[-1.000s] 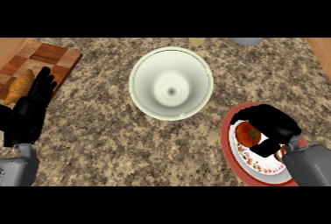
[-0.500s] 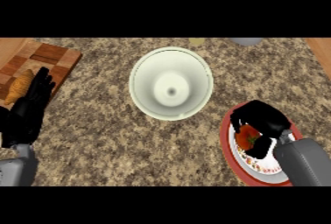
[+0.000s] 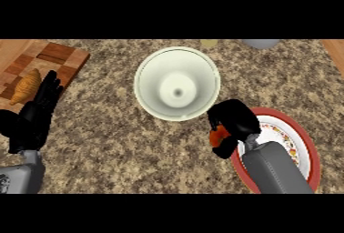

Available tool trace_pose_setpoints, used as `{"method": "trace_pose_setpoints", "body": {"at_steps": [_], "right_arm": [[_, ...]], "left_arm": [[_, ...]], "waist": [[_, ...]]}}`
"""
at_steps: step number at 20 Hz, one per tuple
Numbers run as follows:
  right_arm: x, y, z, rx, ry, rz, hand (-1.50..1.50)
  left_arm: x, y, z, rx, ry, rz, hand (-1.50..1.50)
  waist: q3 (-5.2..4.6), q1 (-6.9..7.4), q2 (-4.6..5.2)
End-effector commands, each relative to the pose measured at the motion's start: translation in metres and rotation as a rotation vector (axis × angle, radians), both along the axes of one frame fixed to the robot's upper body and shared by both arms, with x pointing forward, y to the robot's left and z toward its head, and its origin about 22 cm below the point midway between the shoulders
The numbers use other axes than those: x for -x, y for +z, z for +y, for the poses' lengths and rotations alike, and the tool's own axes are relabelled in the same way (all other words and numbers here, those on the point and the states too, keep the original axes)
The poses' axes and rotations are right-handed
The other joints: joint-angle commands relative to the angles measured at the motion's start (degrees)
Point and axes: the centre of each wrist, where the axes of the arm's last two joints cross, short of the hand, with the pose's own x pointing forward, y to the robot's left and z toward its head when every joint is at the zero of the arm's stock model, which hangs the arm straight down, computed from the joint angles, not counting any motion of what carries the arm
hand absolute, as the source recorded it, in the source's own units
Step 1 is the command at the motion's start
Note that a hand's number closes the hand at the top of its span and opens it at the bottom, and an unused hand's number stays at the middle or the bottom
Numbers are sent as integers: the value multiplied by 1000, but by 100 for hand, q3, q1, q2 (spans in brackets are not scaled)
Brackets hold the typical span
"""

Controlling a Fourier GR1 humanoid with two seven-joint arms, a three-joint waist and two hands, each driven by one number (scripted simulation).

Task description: Pick the tomato from the plate and place it in the bowl

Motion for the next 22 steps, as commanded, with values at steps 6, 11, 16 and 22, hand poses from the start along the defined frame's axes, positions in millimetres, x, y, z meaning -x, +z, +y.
{"method": "trace_pose_setpoints", "body": {"at_steps": [6, 11, 16, 22], "right_arm": [[12, 45, 112, 60, -265, -159, 150], [24, 117, 148, -78, -421, -441, 150], [37, 158, 180, -205, -537, -512, 150], [19, 190, 197, -244, -625, -539, 150]], "left_arm": [[-13, 8, -20, 6, -86, -16, 0], [-12, -1, -17, -4, -72, 13, 0], [-17, -5, -28, 0, -79, -6, 0], [-16, -6, -14, 0, -27, 1, 0]], "waist": [[-3, 450, 0], [-8, 411, -58], [-9, 390, 1], [-4, 220, 18]]}}
